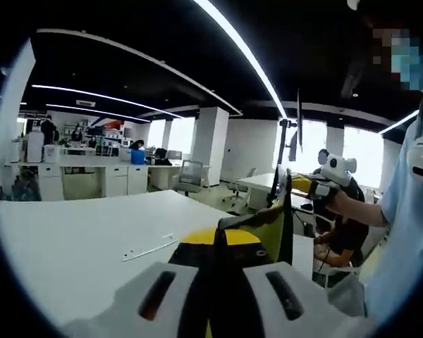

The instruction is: Fold the garment on the visible template until the final outline fits inside the template.

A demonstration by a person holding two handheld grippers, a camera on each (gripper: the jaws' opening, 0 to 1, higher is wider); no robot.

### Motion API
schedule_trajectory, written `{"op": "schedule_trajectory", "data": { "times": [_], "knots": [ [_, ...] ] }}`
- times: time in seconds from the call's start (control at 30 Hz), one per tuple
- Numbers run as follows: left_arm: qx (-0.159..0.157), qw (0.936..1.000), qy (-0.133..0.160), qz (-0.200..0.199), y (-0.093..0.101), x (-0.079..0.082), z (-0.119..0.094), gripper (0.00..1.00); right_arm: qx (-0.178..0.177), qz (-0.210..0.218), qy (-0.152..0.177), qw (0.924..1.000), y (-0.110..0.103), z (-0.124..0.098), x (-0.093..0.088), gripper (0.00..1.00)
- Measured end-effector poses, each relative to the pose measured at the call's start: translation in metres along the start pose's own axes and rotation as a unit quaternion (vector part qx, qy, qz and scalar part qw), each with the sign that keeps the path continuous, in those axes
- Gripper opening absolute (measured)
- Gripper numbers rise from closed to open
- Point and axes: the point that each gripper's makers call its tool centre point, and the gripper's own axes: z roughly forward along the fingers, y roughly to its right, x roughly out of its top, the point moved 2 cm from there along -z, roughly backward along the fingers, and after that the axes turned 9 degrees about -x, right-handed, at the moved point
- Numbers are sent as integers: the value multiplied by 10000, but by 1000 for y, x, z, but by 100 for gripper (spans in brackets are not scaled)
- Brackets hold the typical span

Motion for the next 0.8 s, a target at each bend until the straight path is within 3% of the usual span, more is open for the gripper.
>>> {"op": "schedule_trajectory", "data": {
  "times": [0.2, 0.33, 0.47, 0.53, 0.57, 0.67, 0.8],
  "knots": [
    [-59, 9977, -538, -398, -43, -39, 26, 0, -7, 69, -419, 9991, 16, 31, -39, 0],
    [-5, 9920, -940, -845, -79, -69, 40, 0, 81, 191, -809, 9965, 26, 57, -68, 0],
    [92, 9885, -1104, -1031, -114, -92, 55, 0, 150, 99, -1040, 9944, 34, 80, -98, 0],
    [106, 9878, -1129, -1067, -127, -98, 62, 0, 181, 192, -1319, 9909, 39, 92, -119, 0],
    [108, 9872, -1138, -1110, -132, -100, 66, 0, 187, 192, -1276, 9915, 42, 97, -124, 0],
    [135, 9837, -1328, -1209, -151, -116, 78, 0, 190, 442, -1592, 9861, 53, 113, -158, 0],
    [200, 9778, -1431, -1515, -173, -141, 98, 0, 96, 934, -2123, 9727, 70, 134, -207, 0]
  ]
}}
